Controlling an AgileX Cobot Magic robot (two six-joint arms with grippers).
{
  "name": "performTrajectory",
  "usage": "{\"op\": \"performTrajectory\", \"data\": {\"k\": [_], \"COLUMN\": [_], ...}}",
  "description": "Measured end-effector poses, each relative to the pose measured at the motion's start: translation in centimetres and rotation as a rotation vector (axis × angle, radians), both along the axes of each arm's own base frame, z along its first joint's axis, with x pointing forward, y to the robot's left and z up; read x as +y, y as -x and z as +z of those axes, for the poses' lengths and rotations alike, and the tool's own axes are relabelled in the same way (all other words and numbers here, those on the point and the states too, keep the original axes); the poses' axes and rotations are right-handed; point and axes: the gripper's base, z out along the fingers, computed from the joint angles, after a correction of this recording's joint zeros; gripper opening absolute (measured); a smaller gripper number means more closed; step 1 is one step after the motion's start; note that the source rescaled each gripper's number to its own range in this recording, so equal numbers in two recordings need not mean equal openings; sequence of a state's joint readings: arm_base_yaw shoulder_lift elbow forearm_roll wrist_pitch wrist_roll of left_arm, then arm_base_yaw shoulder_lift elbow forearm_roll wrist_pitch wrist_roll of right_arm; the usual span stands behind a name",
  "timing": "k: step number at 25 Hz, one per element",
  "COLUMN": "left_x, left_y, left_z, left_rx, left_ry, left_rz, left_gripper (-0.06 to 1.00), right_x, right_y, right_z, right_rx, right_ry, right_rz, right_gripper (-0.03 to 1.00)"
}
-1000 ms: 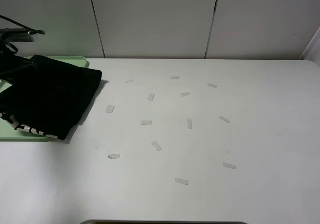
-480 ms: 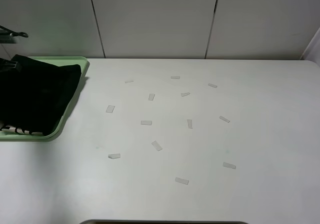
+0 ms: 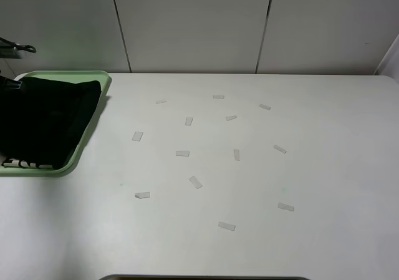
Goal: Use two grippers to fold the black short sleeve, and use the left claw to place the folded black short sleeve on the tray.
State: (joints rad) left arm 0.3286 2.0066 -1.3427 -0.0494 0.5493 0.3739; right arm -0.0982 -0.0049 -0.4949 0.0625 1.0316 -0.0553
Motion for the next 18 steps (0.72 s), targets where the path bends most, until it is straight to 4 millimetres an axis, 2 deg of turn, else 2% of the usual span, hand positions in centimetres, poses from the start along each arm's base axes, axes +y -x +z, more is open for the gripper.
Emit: {"op": "performTrajectory", "data": {"k": [1, 2, 3, 5, 12, 18], "left_x": [0.2, 0.4, 0.5, 0.6, 0.2, -0.7], "left_y": [-0.2, -0.4, -0.6, -0.8, -1.5, -0.3], "left_z": [0.3, 0.7, 1.1, 2.0, 5.5, 7.6], "left_rx": [-0.008, -0.013, -0.01, 0.002, 0.079, 0.168], "left_ry": [-0.011, -0.02, -0.023, -0.018, 0.036, 0.113], "left_rz": [-0.004, -0.007, -0.01, -0.009, -0.011, 0.004], "left_gripper": [0.71, 0.81, 0.88, 0.96, 1.0, 1.0], "right_x": [0.0, 0.0, 0.0, 0.0, 0.0, 0.0], "right_y": [0.0, 0.0, 0.0, 0.0, 0.0, 0.0], "right_z": [0.0, 0.0, 0.0, 0.0, 0.0, 0.0], "right_rx": [0.0, 0.0, 0.0, 0.0, 0.0, 0.0], "right_ry": [0.0, 0.0, 0.0, 0.0, 0.0, 0.0], "right_rz": [0.0, 0.0, 0.0, 0.0, 0.0, 0.0], "right_gripper": [1.0, 1.0, 1.0, 1.0, 1.0, 1.0]}}
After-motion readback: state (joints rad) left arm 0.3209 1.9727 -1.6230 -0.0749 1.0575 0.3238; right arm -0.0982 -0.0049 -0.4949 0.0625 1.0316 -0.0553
